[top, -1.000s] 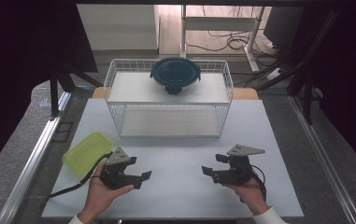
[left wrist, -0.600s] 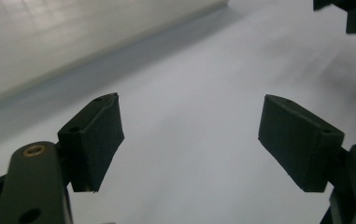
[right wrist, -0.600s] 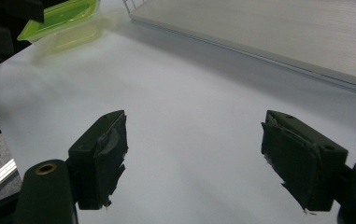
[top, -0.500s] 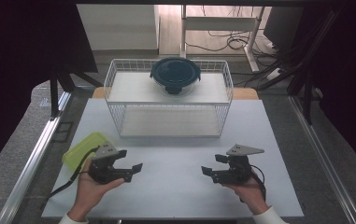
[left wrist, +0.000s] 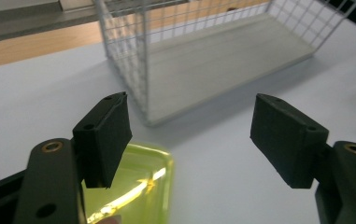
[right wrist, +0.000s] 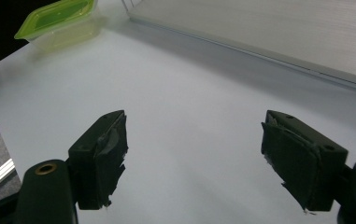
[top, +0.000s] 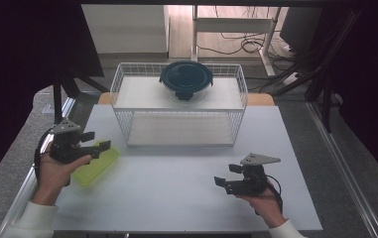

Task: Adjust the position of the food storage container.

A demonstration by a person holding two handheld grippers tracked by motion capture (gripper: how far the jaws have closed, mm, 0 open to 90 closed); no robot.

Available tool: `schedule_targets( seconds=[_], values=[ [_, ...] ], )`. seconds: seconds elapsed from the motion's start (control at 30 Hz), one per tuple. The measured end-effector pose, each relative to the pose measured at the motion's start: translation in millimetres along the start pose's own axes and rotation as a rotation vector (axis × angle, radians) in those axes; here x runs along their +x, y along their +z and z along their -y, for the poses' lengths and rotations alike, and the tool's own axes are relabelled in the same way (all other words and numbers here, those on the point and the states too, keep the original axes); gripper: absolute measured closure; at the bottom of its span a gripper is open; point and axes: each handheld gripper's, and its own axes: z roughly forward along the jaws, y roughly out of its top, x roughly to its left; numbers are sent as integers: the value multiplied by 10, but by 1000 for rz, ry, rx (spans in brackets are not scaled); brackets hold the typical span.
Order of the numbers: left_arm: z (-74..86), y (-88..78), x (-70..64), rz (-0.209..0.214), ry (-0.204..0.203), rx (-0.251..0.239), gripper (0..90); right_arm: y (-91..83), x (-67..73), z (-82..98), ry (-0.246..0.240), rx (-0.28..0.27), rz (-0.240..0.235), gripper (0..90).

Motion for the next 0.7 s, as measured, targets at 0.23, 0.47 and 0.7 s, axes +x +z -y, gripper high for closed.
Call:
schedule_targets(
  seconds=[0.23,0.47,0.7],
  values=[
    [37,201,343,-12,-38,46,307,22,-7,11,4,15,1,225],
    [47,345,607,-8,-90,61,359,41,-17,17,8,24,4,225],
    [29,477,800,-33,-102,123,578,63,-25,28,10,28,12,225]
  ],
)
